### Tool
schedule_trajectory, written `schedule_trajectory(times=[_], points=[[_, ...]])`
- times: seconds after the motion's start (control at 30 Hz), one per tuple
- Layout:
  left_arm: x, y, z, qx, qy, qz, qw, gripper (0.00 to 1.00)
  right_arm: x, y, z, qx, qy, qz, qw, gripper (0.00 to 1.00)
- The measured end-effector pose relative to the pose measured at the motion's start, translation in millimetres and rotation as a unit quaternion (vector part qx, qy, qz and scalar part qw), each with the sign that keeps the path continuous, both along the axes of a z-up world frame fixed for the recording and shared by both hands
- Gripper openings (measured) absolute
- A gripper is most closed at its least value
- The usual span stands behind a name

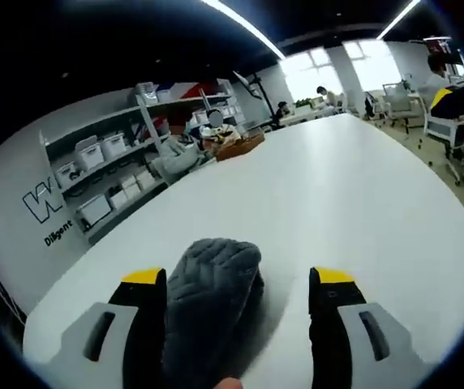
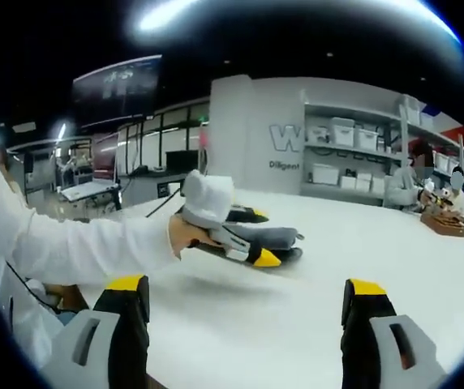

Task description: Open the folded towel by lifting each exposed corner and separating the folded layers until the towel lies flat within the target outline without major curled edges

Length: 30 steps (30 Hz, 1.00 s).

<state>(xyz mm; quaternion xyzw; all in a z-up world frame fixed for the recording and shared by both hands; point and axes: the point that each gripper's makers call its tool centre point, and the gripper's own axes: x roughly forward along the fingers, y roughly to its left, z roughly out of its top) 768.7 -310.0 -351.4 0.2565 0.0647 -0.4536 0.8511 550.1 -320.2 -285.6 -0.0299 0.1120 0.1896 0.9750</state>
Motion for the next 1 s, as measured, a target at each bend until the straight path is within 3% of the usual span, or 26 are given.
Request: schedule_trajectory(times=[0.17,0.37,0.5,0.7,0.8,1.0], points=[[-1.9,-8,0.1,0.033,-0.038,0.005,0.9987,0.56,0,4,0.4,0.004,0.000,0.005,1.0000,0.99],[-8.3,-15,-0.8,0.033,-0.042,0.008,0.9985,0.51,-1,3,2.1,0.005,-0.002,0.005,1.0000,0.99],[-8.9,-14,3.4,0.044,-0.073,0.015,0.9963,0.37,-1,-1,0.6,0.004,0.001,0.002,1.0000,0.99],[-9.5,-15,1.5,0.050,-0.082,0.022,0.9951,0.33,0,-4,-2.0,0.009,0.006,-0.002,0.9999,0.99],[-7.7,-15,-1.1,0.068,-0.102,0.021,0.9922,0.28,0,-3,-1.7,0.008,0.004,0.001,1.0000,0.99],[-3.8,-15,-11.8,0.067,-0.084,0.028,0.9938,0.25,-1,-2,-1.8,0.008,0.004,0.004,0.9999,0.99]])
